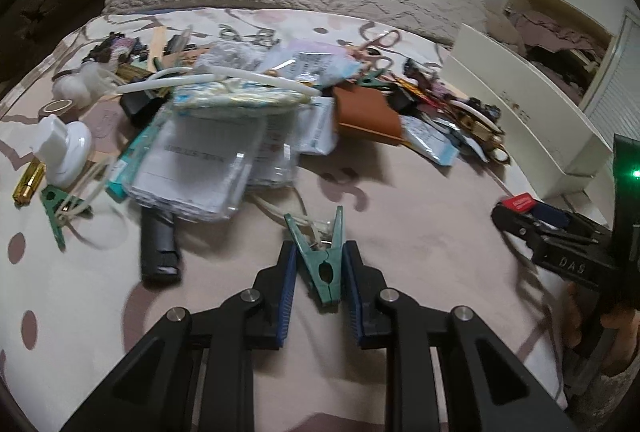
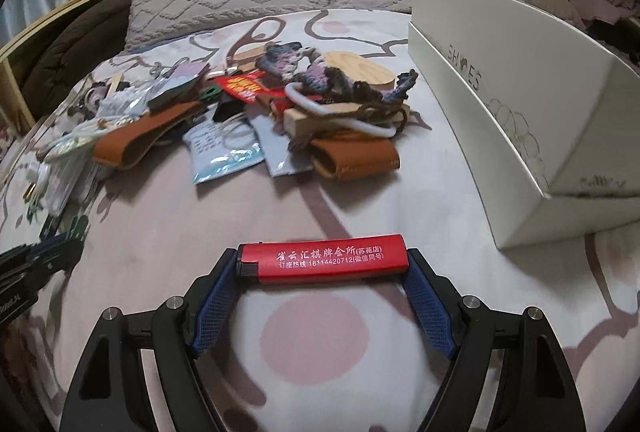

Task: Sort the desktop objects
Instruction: 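Close the right tool on the red lighter while the left tool closes on the green clip, then lift the red lighter with the right tool while the left tool holds the green clip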

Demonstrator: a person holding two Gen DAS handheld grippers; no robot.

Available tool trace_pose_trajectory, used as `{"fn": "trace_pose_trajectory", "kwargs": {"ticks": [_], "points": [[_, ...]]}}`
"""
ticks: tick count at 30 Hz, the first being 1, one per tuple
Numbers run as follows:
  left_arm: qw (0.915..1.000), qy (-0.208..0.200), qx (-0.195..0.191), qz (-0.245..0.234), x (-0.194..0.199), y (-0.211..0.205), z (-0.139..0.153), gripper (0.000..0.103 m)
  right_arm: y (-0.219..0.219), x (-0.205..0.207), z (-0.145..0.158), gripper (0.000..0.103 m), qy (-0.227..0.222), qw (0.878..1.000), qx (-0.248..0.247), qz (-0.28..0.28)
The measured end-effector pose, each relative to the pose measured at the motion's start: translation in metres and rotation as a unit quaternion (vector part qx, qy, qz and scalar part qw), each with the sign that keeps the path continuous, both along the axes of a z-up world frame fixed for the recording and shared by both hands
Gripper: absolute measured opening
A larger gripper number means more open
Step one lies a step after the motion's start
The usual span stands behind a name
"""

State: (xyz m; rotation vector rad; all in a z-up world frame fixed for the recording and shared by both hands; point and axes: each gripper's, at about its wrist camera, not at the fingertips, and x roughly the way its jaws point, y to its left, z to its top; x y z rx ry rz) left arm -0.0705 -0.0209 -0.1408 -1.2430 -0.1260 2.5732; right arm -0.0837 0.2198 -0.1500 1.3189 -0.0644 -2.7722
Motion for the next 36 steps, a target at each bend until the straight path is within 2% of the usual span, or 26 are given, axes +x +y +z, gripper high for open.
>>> {"fn": "trace_pose_trajectory", "kwargs": {"ticks": [7, 10, 15, 22, 29, 36], "points": [[0.9982, 0.003, 0.018, -0.058, 0.012, 0.024, 0.004, 0.023, -0.004, 0.023, 0.001, 0.082, 0.008, 1.0, -0.008, 0.017], [0.9971, 0.011, -0.001, -0.076, 0.017, 0.035, 0.005, 0.023, -0.006, 0.031, 0.001, 0.082, 0.011, 1.0, -0.008, 0.023], [0.9965, 0.018, -0.015, -0.08, 0.017, 0.038, 0.005, 0.023, -0.01, 0.036, 0.001, 0.082, 0.013, 0.999, -0.001, 0.031], [0.9971, 0.015, -0.008, -0.074, 0.01, 0.038, 0.001, 0.024, -0.008, 0.036, 0.0, 0.082, 0.012, 0.999, -0.011, 0.032], [0.9963, 0.016, -0.023, -0.081, 0.006, 0.048, 0.0, 0.045, -0.009, 0.036, 0.0, 0.084, 0.011, 0.999, -0.011, 0.035], [0.9964, 0.012, -0.045, -0.071, -0.004, 0.054, 0.0, 0.046, -0.011, 0.036, 0.0, 0.085, 0.01, 0.999, -0.008, 0.037]]}}
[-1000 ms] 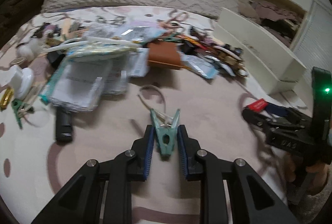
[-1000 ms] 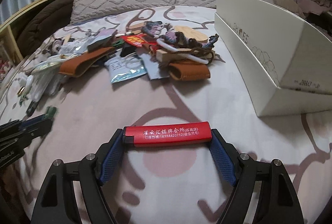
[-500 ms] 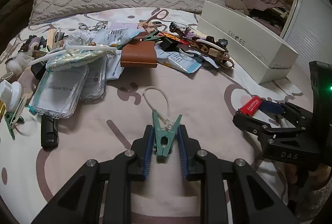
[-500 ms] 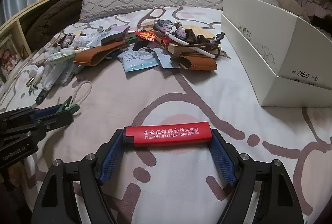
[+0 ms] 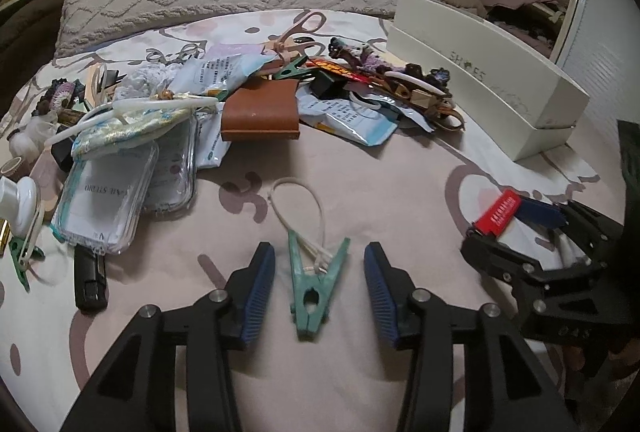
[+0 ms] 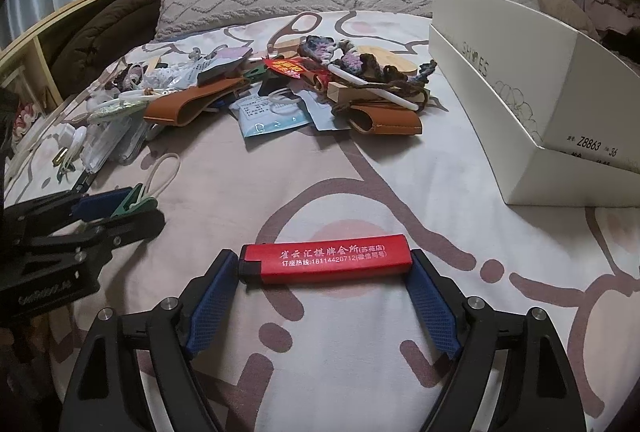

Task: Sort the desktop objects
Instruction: 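Lift the red lighter with the right tool while the left tool holds the green clip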

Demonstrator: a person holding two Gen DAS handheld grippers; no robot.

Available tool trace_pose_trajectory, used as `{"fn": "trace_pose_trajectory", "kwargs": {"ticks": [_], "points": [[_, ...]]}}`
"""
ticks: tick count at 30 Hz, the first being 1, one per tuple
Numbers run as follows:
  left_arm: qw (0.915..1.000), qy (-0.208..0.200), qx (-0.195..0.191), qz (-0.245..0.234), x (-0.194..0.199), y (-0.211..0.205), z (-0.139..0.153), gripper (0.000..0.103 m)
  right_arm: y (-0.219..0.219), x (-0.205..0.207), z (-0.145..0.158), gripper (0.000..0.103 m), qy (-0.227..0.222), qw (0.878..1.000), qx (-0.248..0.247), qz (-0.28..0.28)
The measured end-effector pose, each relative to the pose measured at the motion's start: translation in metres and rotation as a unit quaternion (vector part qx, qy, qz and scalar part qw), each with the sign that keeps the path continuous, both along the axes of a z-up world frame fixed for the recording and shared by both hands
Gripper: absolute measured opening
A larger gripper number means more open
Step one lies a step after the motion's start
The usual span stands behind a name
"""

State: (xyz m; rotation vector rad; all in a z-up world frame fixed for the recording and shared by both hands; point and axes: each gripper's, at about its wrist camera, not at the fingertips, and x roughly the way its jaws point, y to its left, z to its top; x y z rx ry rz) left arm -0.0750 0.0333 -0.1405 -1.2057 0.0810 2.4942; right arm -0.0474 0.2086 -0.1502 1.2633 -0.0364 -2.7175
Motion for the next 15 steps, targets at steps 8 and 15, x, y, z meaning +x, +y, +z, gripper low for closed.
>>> {"fn": "trace_pose_trajectory", "kwargs": {"ticks": [8, 15], "points": [[0.9998, 0.001, -0.021, 0.007, -0.0078, 0.0062, -0.0028, 0.046, -0.0017, 0.0, 0.0003, 0.085, -0.003, 1.0, 0.005, 0.004], [0.9998, 0.007, -0.018, 0.009, -0.0052, 0.0055, -0.0027, 0.046, 0.0033, 0.0006, 0.0021, 0.089, -0.013, 1.0, -0.002, 0.015]]}}
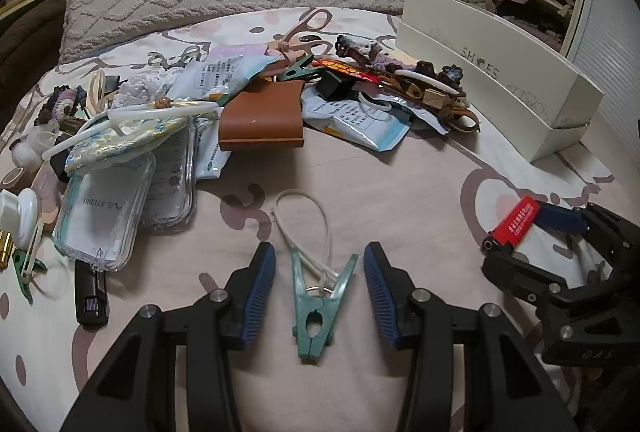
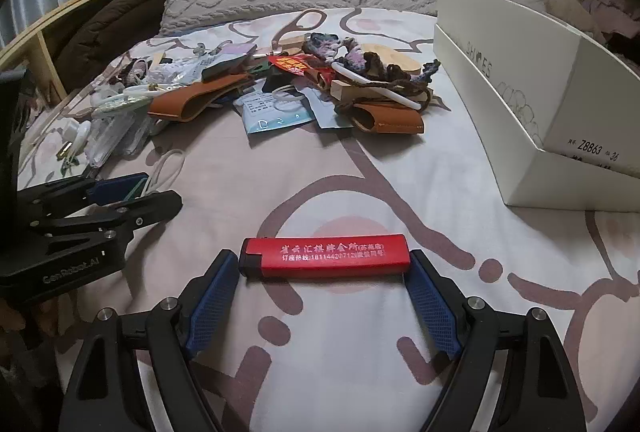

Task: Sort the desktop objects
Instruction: 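Lift the red lighter with the right tool while the left tool holds the green clip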

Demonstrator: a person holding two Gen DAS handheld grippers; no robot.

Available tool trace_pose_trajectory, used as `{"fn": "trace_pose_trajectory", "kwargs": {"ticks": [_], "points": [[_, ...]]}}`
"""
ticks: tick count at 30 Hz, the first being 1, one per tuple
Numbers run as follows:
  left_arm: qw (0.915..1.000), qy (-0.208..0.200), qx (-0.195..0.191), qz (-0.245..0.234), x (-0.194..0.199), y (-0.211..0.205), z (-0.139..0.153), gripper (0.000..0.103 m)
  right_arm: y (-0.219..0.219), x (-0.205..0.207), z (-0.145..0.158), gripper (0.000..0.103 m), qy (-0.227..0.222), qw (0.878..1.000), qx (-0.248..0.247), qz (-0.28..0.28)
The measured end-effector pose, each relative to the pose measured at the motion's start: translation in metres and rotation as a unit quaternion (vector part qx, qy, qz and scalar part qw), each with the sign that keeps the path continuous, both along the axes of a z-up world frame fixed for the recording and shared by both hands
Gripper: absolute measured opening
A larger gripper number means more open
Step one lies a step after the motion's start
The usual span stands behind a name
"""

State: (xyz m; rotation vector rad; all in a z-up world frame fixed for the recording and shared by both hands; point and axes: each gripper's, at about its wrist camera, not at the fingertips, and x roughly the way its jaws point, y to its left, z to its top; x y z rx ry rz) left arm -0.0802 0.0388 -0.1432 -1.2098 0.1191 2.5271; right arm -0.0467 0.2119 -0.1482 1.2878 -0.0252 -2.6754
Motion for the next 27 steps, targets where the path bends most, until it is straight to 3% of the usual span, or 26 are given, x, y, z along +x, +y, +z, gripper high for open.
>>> {"fn": "trace_pose_trajectory", "kwargs": {"ticks": [13, 20, 27], "points": [[1.0, 0.0, 0.007, 0.002, 0.0, -0.001, 0.0, 0.046, 0.015, -0.006, 0.003, 0.091, -0.021, 0.998, -0.058, 0.015], [1.0, 0.002, 0.007, 0.003, 0.001, -0.002, -0.001, 0.046, -0.002, -0.006, 0.001, 0.091, -0.015, 0.999, -0.017, 0.029], [0.9999, 0.002, 0.01, 0.004, 0.001, -0.003, -0.001, 0.046, 0.007, -0.014, 0.003, 0.091, -0.022, 0.999, -0.011, 0.028]]}}
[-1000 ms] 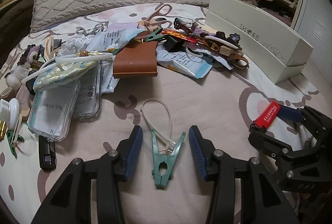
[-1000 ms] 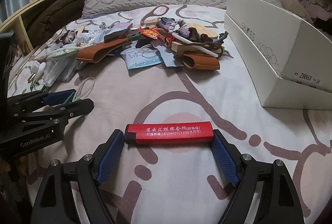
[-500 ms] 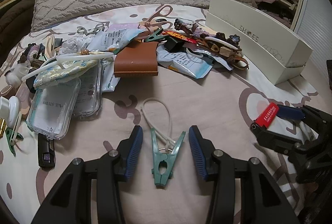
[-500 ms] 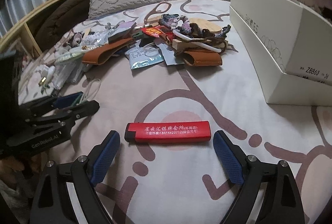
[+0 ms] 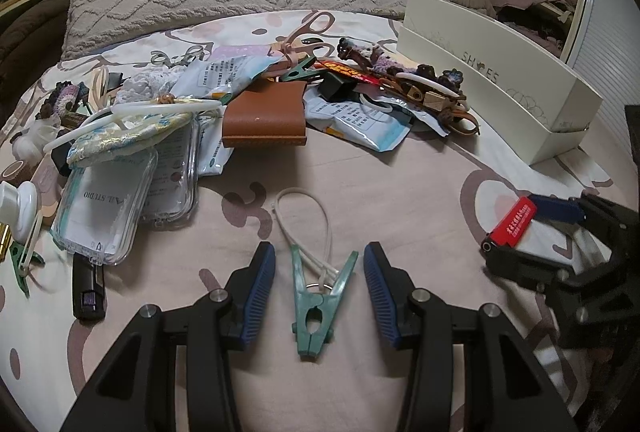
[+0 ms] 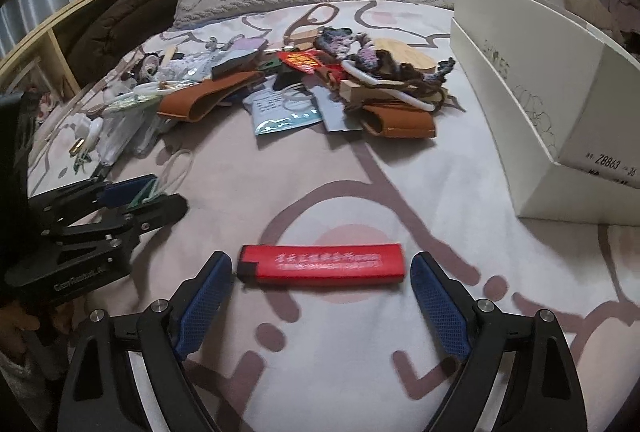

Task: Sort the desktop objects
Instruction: 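Carry the red lighter and green clip up toward the white box with both tools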

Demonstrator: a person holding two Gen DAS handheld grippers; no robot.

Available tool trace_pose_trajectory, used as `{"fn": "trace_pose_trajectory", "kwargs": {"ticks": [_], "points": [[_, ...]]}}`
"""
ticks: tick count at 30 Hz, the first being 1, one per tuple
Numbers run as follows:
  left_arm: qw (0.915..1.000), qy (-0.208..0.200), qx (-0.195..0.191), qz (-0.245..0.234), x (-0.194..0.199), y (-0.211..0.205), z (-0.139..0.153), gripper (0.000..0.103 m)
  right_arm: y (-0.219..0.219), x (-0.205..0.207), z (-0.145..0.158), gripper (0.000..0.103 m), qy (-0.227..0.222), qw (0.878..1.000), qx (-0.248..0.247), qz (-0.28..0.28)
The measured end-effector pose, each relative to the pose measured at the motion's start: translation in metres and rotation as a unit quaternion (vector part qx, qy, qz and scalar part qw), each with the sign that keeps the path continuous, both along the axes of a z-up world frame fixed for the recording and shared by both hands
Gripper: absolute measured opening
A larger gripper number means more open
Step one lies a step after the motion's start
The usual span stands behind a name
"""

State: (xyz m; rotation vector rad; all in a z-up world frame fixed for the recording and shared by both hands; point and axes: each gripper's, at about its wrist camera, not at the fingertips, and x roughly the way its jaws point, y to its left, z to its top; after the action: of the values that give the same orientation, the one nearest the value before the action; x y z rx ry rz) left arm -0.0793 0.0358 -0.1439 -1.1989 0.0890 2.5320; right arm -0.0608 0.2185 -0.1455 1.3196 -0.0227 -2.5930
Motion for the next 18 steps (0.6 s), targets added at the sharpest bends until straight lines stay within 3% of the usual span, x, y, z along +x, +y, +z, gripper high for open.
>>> {"fn": "trace_pose_trajectory", "kwargs": {"ticks": [8, 14, 18], "points": [[0.9998, -0.005, 0.019, 0.003, -0.001, -0.004, 0.0, 0.046, -0.008, -0.004, -0.001, 0.091, -0.008, 0.999, 0.007, 0.037], [0.9999, -0.003, 0.013, 0.007, -0.002, -0.003, 0.0, 0.046, -0.009, 0.002, -0.001, 0.082, 0.006, 1.0, 0.0, 0.008], [1.0, -0.001, -0.002, 0.009, -0.004, 0.001, -0.001, 0.046, -0.011, 0.004, -0.001, 0.082, 0.013, 1.0, 0.003, -0.002]]}}
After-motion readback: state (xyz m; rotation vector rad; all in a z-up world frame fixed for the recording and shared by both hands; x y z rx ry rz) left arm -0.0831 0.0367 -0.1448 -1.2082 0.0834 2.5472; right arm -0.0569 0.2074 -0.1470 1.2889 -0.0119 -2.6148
